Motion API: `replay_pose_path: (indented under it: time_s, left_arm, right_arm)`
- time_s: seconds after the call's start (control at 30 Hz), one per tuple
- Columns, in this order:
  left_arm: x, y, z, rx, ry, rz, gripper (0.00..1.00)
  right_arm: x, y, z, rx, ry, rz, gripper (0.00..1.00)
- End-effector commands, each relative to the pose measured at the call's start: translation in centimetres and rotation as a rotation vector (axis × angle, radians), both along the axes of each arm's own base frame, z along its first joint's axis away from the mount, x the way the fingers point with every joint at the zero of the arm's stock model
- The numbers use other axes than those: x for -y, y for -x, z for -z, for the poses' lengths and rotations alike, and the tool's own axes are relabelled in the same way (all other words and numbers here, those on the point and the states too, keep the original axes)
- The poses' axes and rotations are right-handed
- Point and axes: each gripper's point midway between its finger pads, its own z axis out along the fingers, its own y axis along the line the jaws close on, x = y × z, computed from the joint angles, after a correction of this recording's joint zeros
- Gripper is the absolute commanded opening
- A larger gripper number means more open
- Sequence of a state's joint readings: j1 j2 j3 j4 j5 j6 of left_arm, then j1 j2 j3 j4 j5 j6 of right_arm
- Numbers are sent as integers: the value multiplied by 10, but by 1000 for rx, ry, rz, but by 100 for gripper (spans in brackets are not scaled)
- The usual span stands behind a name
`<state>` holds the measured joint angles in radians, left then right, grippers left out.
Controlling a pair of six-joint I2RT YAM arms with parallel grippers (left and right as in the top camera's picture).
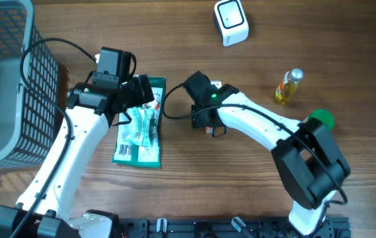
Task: Scan the item barcode
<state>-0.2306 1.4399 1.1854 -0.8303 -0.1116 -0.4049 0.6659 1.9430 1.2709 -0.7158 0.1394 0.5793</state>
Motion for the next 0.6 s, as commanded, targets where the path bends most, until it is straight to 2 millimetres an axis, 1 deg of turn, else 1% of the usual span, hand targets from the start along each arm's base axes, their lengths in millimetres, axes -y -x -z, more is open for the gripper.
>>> replay_pose_path:
  time_s: [0.0,0.07,0.1,0.13,0.2,0.23,0.33,0.43,0.5,0.57]
  left_arm:
    - [-3,-4,-7,22,-11,-3,100]
    - [-3,-4,-7,22,-11,-3,100]
    - [-3,-4,-7,22,-11,-3,100]
    - [-3,-4,-7,22,-11,-3,100]
    - [-3,-4,-7,22,-11,-3,100]
    - [-3,-4,-7,22,-11,-3,100]
    - [-3,-4,-7,22,-11,-3,100]
    - [-3,-4,-7,22,-11,-3,100]
    - [-3,-4,-7,22,-11,-3,100]
    - [-3,-4,-7,22,-11,-3,100]
  right_arm:
    - [-6,0,13,-27,-13,3,62]
    - [-7,-1,14,-27,-13,-6,47]
    - [-6,0,14,-30,-11,-9,36]
    - [-5,1,14,-34,-8,-8,29]
    - [0,-2,11,-33,-9,6,19]
    - [5,-5,4,-30,-12,22,15]
    - [23,-9,-17,-21,-16,54,15]
    - [48,-13,-38,-12,-7,51,14]
    - [66,-14,-41,-27,13,64,14]
    - [83,-15,-36,-47,35,75,14]
